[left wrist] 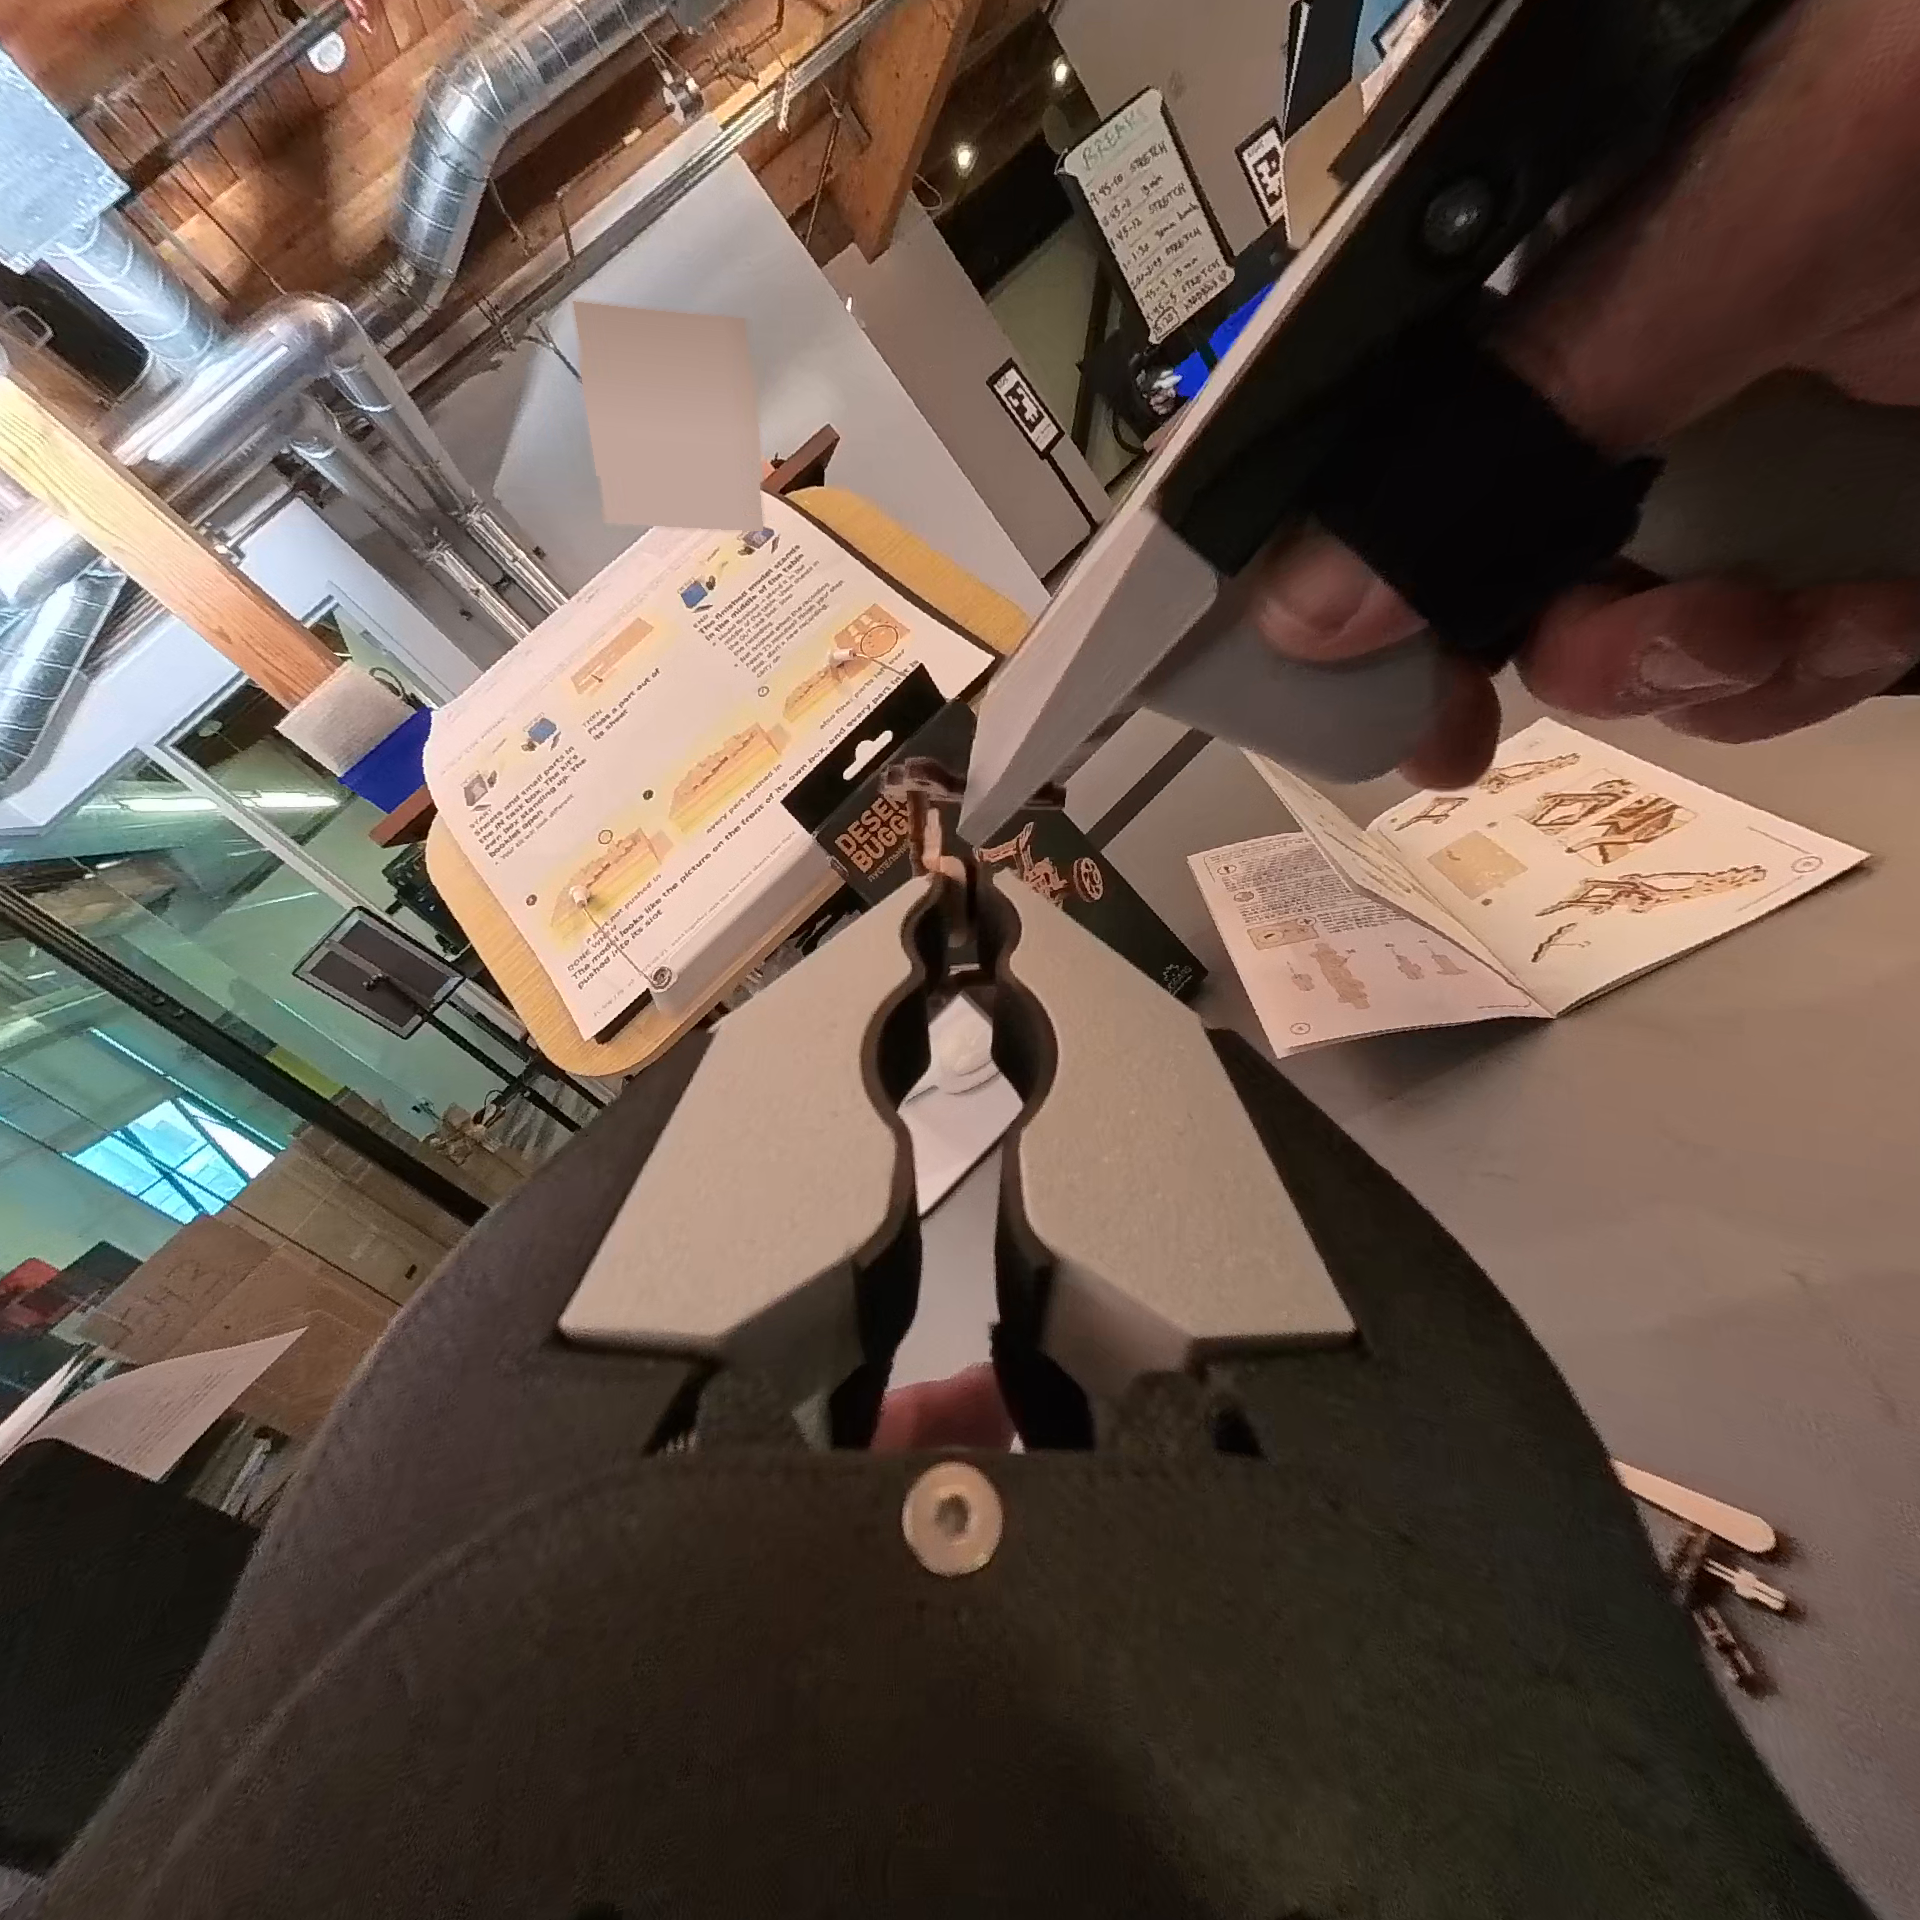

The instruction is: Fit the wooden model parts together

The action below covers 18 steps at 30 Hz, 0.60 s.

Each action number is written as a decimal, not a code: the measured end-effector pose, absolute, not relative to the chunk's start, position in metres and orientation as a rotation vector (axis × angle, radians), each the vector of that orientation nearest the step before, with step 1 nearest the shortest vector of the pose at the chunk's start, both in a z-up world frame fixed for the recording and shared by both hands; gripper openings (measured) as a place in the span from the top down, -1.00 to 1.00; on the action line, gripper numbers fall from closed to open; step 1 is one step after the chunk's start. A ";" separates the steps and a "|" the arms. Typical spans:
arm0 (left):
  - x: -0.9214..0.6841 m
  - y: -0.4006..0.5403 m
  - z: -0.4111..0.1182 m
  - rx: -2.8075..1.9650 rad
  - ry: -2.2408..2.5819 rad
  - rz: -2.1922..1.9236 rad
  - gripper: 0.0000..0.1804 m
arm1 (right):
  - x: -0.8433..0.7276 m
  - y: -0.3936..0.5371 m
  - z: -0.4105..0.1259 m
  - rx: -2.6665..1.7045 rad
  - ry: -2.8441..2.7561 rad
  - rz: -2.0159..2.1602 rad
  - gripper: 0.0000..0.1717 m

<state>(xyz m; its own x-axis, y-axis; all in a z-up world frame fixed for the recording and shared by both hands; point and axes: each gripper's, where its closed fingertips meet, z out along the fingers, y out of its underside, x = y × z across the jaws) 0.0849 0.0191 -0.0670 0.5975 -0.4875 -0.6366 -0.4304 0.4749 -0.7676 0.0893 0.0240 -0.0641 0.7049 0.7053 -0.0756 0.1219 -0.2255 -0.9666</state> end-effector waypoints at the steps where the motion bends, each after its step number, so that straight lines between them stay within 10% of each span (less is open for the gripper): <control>1: 0.085 0.019 -0.066 -1.126 0.983 -0.046 0.98 | 0.089 0.023 -0.063 -1.732 -0.663 0.624 0.94; 18: 0.089 0.009 -0.063 -1.043 1.042 -0.034 0.99 | 0.095 0.019 -0.063 -1.704 -0.841 0.510 0.93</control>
